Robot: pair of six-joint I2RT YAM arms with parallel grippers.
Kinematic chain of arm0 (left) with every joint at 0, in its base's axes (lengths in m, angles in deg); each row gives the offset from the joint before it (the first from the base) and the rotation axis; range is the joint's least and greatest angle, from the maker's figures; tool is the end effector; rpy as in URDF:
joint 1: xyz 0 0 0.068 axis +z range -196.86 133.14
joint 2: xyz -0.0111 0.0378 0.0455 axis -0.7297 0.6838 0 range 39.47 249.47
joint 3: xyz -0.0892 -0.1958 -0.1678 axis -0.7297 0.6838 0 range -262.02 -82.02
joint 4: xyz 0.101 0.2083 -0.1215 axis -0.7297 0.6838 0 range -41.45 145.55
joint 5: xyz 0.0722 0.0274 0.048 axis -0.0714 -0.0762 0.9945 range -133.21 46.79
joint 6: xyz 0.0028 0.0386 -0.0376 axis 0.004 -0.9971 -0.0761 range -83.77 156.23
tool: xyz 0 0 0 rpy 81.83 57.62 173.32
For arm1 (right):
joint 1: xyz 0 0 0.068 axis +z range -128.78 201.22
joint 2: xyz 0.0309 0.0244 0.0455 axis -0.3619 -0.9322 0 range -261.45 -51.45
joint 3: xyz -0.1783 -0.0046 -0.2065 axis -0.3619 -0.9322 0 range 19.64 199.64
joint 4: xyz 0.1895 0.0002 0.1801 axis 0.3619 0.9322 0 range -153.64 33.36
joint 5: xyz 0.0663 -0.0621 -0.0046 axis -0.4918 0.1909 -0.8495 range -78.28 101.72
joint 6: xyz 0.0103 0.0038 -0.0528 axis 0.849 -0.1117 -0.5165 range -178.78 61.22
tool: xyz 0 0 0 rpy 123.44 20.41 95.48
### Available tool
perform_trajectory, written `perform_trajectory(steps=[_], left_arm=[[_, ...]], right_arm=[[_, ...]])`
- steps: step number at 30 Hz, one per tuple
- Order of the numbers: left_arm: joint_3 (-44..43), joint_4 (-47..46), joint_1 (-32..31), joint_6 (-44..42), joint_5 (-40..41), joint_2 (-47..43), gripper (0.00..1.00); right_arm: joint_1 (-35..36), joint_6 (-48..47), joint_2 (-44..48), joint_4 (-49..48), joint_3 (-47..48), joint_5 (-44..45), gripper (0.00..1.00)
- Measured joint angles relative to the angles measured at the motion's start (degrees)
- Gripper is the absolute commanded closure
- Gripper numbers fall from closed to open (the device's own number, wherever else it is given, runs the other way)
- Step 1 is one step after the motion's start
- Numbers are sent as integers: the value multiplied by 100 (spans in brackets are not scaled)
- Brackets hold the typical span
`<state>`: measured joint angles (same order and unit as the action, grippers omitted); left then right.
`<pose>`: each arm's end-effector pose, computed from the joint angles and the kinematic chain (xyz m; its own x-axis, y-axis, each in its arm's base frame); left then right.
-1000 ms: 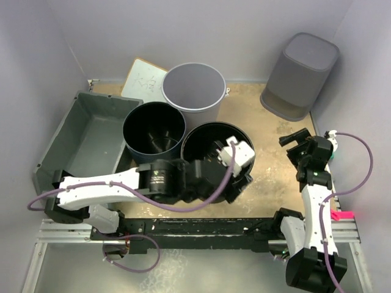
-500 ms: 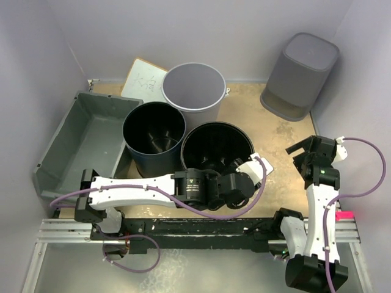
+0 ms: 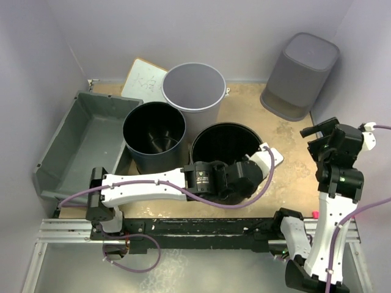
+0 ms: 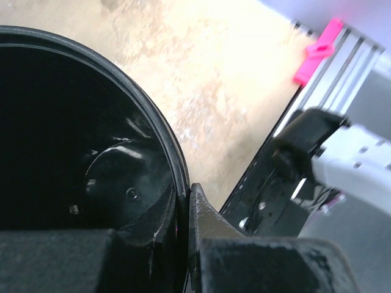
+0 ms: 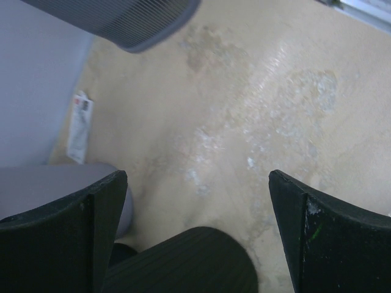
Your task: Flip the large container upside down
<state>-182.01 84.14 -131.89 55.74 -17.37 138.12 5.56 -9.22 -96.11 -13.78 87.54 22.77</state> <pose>0.0492 -0.3881 0.3805 -0.3350 0.3827 -0.8610 0.7994 0.5991 -0.0447 0.1243 -0.0419 0.4021 0.0471 0.7625 -0.6453 0.6072 0.4911 0.6246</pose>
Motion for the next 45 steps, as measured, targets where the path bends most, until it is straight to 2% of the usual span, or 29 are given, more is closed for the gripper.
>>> perform_trajectory(steps=[3, 6, 11, 19, 23, 28, 32, 35, 41, 45], left_arm=[[-111, -431, 175, 103, -240, -9, 100], [59, -1270, 431, 393, -621, -190, 100], [1528, -2990, 1001, 1176, -1185, -1176, 100], [3069, -4227, 1322, 1943, -940, -1766, 100], [3731, -4837, 1561, 2319, -905, -2057, 100], [4181, -5160, 1834, 2680, -750, -2238, 100], [4197, -5348, 1838, 2791, -608, -2041, 87], [4170, -5381, 1840, 2785, -573, -1709, 67], [4054, -4754, 1821, 2638, -584, -1115, 40], [3724, -4236, 1812, 2393, -498, -1126, 35]], right_arm=[[0, -2, 20, 101, 354, 20, 0], [0, 4, 31, 190, 452, 186, 0], [2, 46, -2, 457, 452, 605, 0], [55, 22, 11, 568, 428, 1058, 0], [55, -260, 83, 339, 151, 841, 0], [66, -1058, 205, -175, -472, -175, 0], [83, -1779, 306, -673, -977, -1353, 0], [109, -2142, 317, -1001, -1283, -1950, 0], [109, -2629, 240, -1211, -1394, -1823, 0], [107, -2787, 136, -1257, -1419, -1528, 0]])
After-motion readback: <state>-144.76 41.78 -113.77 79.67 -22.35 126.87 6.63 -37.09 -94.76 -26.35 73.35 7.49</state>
